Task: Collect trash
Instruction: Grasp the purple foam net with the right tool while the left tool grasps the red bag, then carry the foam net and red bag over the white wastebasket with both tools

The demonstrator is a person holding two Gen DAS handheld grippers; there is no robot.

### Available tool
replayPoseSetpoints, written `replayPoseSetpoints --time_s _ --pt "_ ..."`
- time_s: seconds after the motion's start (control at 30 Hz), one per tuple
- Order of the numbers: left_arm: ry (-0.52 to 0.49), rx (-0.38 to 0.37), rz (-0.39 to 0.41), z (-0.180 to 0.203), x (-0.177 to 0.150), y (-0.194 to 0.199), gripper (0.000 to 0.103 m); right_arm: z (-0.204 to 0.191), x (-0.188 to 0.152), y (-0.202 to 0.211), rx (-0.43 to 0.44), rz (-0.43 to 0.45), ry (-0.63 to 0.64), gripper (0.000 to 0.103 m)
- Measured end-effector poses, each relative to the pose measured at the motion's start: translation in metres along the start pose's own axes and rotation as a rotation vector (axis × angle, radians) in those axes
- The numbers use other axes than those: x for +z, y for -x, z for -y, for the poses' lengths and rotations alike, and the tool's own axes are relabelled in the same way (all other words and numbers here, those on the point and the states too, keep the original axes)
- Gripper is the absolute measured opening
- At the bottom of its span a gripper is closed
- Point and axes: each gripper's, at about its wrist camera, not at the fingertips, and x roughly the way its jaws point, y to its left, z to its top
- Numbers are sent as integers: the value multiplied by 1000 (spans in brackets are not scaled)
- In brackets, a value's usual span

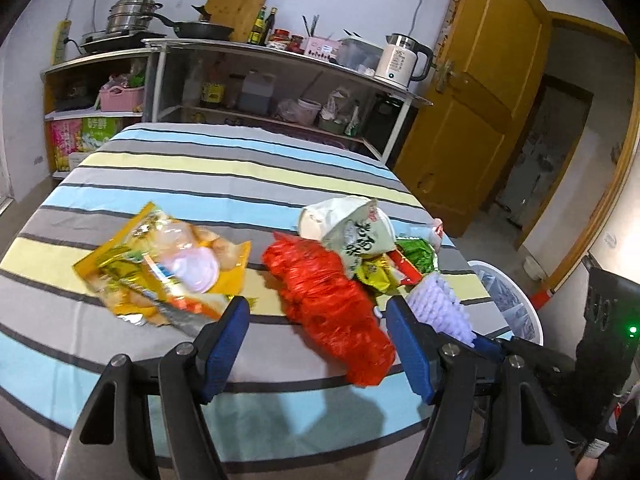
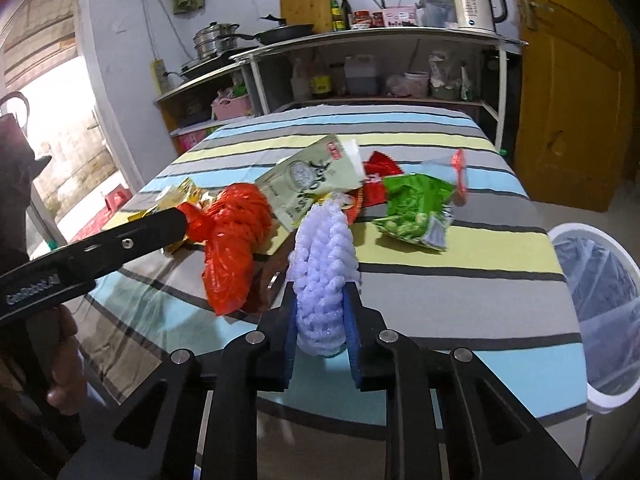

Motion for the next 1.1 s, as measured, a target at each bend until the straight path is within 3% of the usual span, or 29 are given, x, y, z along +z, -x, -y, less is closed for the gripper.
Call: replayPoseSetpoints --time_s 0.07,0.3,0.47,0.6,1.1 --pt "-5 -2 -12 4 1 -7 71 5 -1 5 -3 4 -18 21" --pt "0 33 -62 10 -1 -27 46 18 -4 22 -11 25 -48 21" --pt "4 53 -56 12 -1 -24 36 23 -6 29 -18 37 -60 21" --pt "-14 68 -39 14 1 -19 23 27 -10 35 -19 46 -66 21" --pt "-64 74 13 21 5 7 9 29 -13 60 -47 88 -76 21"
